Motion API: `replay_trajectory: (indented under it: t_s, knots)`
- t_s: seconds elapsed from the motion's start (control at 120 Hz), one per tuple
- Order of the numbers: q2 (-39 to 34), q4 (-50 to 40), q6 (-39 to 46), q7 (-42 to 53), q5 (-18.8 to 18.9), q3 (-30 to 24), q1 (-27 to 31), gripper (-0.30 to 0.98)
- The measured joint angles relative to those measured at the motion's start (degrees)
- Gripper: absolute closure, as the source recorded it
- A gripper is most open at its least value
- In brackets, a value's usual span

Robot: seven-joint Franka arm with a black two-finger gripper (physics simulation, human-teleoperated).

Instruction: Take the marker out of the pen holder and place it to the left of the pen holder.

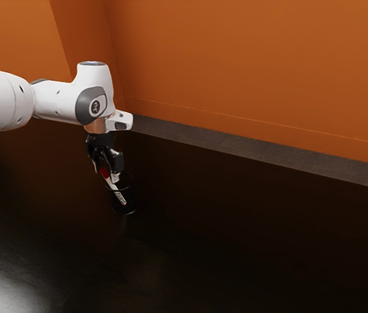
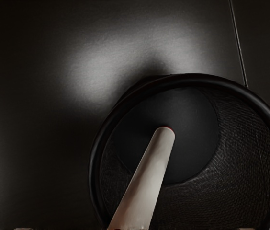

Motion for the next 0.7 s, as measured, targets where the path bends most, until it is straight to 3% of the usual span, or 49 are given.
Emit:
replay_trajectory:
  t_s: [0.317, 0.7]
  knots:
    - [-0.35, -0.22, -0.66, 1.19, -0.04, 0.53, 0.09, 0.45]
    - [-0.47, -0.22, -0.56, 1.96, -0.93, 0.52, -0.20, 0.67]
